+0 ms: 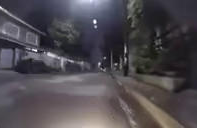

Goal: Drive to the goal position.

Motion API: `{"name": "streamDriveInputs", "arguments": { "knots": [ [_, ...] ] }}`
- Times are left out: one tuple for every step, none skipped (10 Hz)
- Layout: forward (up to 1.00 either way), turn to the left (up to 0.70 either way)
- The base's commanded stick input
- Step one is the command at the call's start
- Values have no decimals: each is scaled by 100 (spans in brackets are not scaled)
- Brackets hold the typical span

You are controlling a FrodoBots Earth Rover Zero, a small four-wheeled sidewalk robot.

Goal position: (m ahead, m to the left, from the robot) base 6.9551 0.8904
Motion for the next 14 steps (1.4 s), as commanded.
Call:
{"name": "streamDriveInputs", "arguments": {
  "knots": [
    [70, -32],
    [70, -24],
    [70, -16],
    [70, -7],
    [70, 0],
    [70, 0],
    [70, 0],
    [70, 0],
    [70, 0],
    [70, 0],
    [70, 0],
    [70, 0],
    [70, 0],
    [70, 0]
  ]
}}
